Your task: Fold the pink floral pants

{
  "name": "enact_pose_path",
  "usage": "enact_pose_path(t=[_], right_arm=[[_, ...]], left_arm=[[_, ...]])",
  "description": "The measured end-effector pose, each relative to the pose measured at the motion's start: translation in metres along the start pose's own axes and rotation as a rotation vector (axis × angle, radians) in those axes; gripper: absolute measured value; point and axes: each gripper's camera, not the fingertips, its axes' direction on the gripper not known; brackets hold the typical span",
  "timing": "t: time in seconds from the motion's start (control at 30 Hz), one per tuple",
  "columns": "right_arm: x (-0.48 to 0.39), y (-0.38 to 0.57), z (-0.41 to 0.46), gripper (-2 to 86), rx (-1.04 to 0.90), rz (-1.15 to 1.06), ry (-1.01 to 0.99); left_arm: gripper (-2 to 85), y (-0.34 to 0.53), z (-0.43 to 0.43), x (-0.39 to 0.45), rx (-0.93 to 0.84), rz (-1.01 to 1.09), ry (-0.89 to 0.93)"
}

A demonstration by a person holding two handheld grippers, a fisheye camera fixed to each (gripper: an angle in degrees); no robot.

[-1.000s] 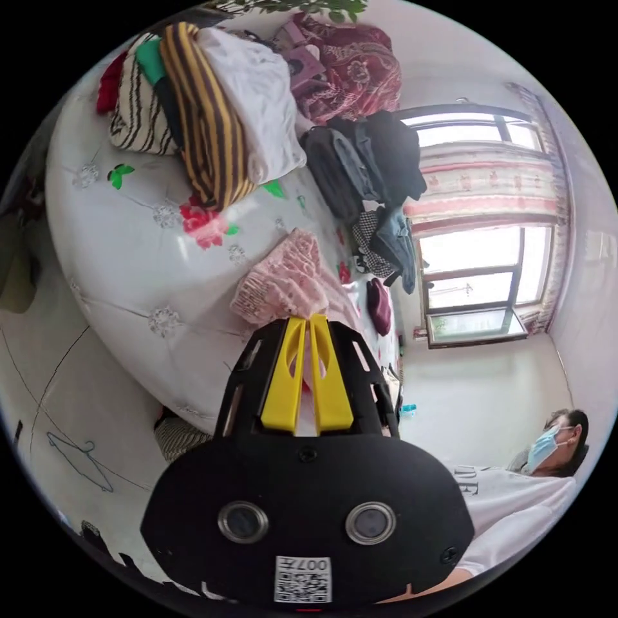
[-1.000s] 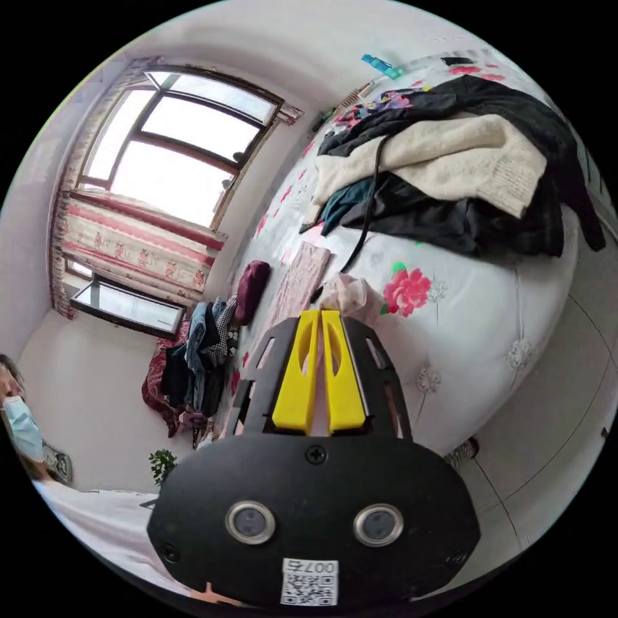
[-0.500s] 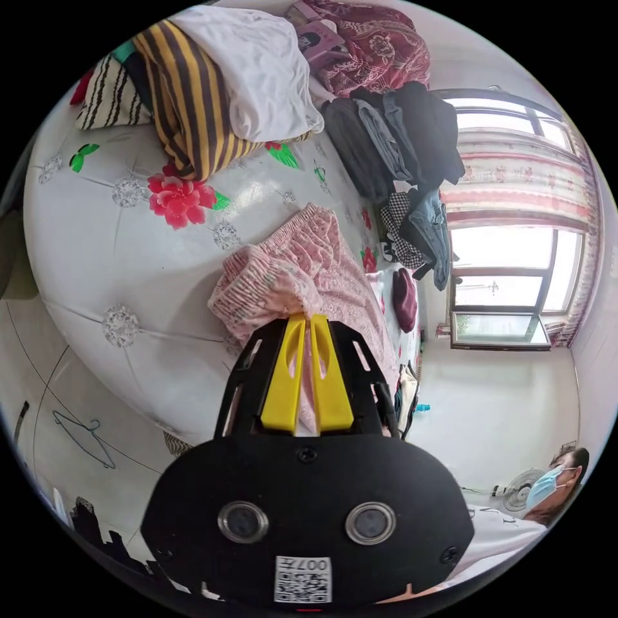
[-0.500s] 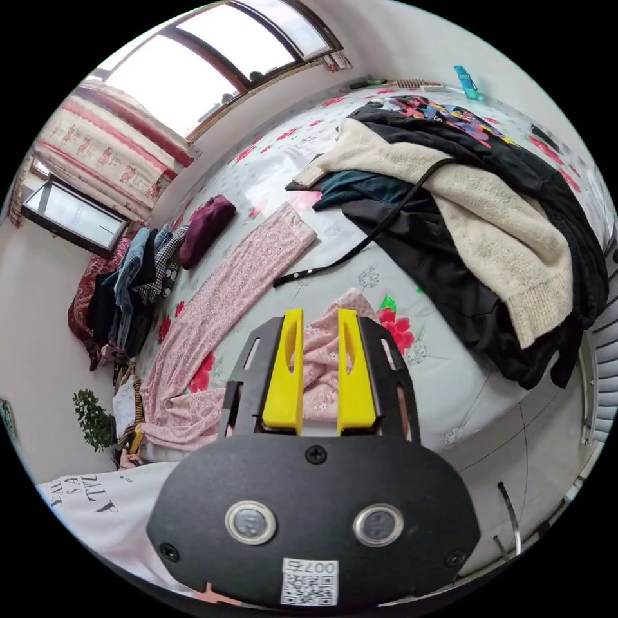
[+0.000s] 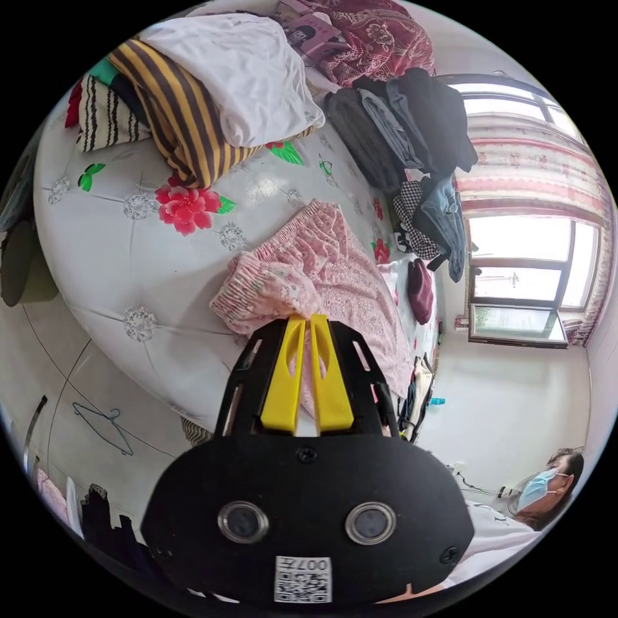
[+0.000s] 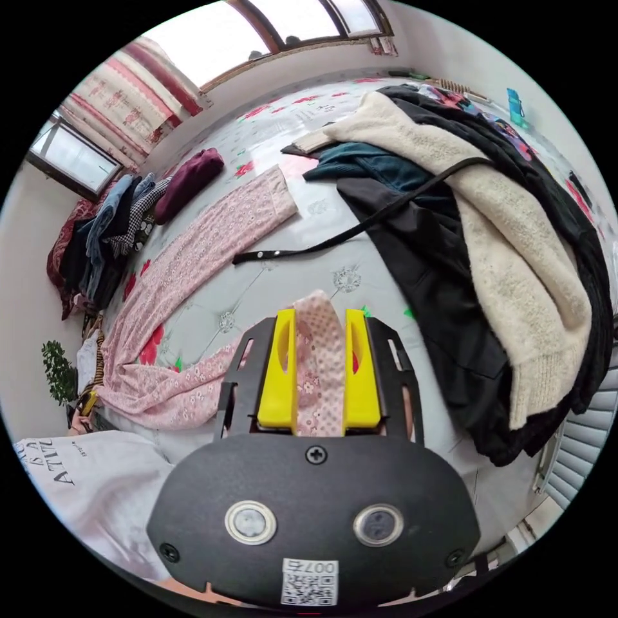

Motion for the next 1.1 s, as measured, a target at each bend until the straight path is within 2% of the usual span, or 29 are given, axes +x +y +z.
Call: enact_pose_path(t=[0.07,0.13,0.27,0.33,0.4,0.43,0.53,0.6,0.67,0.8,0.93,1.1], right_arm=[[0.003,-0.012,0.011,2.2,-0.081,-0.03,-0.055],[0.002,-0.016,-0.003,0.9,-0.06,-0.073,-0.133],[0.008,-0.009,-0.107,0.0,0.233,-0.217,-0.382],[0.019,0.003,-0.151,-0.1,0.339,-0.244,-0.447],[0.029,0.016,-0.173,-0.2,0.362,-0.255,-0.394],[0.036,0.023,-0.17,-0.2,0.294,-0.249,-0.317],[0.063,0.037,-0.11,-0.2,-0.184,-0.154,-0.185],[0.075,0.053,-0.092,-0.2,-0.267,-0.102,-0.163],[0.089,0.061,-0.09,-0.2,-0.203,-0.01,-0.213],[0.086,0.033,-0.094,-0.2,-0.103,0.027,-0.301],[0.044,-0.033,-0.146,-0.2,0.135,-0.1,-0.386],[0.013,-0.056,-0.24,-0.3,0.466,-0.249,-0.453]], left_arm=[[-1.0,-0.003,-0.001,0.006,-0.024,-0.005,-0.009],[-1.0,-0.006,-0.002,0.011,-0.044,0.001,-0.016],[-1.0,-0.013,-0.016,0.026,-0.087,0.072,-0.01],[-1.0,-0.012,-0.03,0.031,-0.086,0.116,0.0],[-1.0,-0.01,-0.041,0.028,-0.106,0.138,0.003],[-1.0,-0.007,-0.044,0.02,-0.132,0.138,-0.019],[-1.0,0.006,-0.04,-0.009,-0.22,0.105,-0.032],[-1.0,0.015,-0.04,-0.029,-0.236,0.07,-0.024],[-1.0,0.025,-0.041,-0.05,-0.21,0.007,0.026],[-1.0,0.006,-0.026,-0.04,-0.186,0.01,0.136],[-1.0,-0.061,-0.024,0.058,-0.107,0.178,0.24],[-1.0,-0.099,-0.09,0.192,0.002,0.475,0.298]])
